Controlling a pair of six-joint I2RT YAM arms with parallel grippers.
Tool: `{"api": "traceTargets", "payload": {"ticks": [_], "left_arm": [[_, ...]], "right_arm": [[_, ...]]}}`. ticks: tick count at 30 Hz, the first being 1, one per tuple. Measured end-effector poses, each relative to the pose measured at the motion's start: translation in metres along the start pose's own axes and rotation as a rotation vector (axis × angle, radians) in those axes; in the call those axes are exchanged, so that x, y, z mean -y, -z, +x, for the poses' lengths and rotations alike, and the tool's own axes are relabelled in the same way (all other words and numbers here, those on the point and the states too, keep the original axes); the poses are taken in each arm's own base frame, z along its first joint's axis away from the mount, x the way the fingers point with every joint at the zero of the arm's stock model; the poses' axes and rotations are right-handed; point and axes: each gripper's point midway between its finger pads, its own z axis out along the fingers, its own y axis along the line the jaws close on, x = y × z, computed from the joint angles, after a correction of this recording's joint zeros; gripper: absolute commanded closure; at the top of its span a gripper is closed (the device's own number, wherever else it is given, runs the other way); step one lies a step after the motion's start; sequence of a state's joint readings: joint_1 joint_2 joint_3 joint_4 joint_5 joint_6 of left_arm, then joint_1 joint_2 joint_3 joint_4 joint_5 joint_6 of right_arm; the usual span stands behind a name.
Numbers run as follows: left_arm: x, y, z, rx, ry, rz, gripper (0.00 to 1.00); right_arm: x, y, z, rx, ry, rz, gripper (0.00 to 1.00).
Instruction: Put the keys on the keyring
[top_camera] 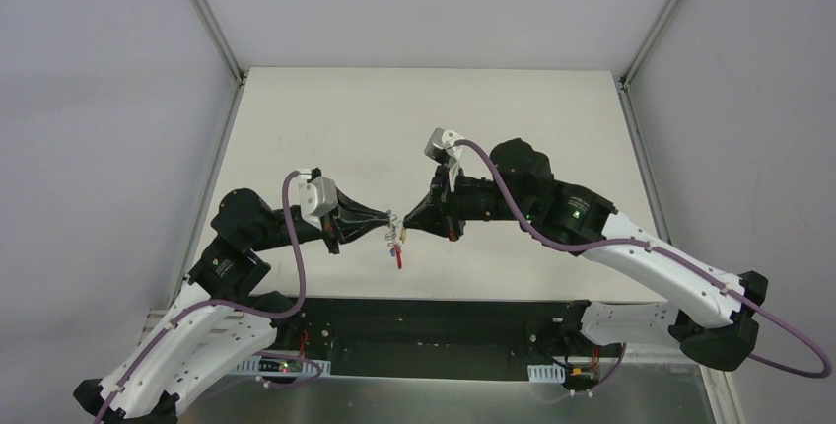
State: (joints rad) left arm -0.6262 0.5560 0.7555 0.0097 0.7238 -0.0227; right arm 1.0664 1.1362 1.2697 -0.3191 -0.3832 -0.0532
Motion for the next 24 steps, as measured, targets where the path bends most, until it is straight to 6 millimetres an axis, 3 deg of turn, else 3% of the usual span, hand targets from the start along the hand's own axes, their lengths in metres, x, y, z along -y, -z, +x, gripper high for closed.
{"api": "traceTargets", "payload": {"ticks": [24], "left_arm": [[0.0027, 0.0000, 0.0003, -0.001, -0.005, 0.017, 1.00]], "right_arm": [[0.0078, -0.0072, -0.0060, 0.005, -0.001, 0.035, 1.00]]}}
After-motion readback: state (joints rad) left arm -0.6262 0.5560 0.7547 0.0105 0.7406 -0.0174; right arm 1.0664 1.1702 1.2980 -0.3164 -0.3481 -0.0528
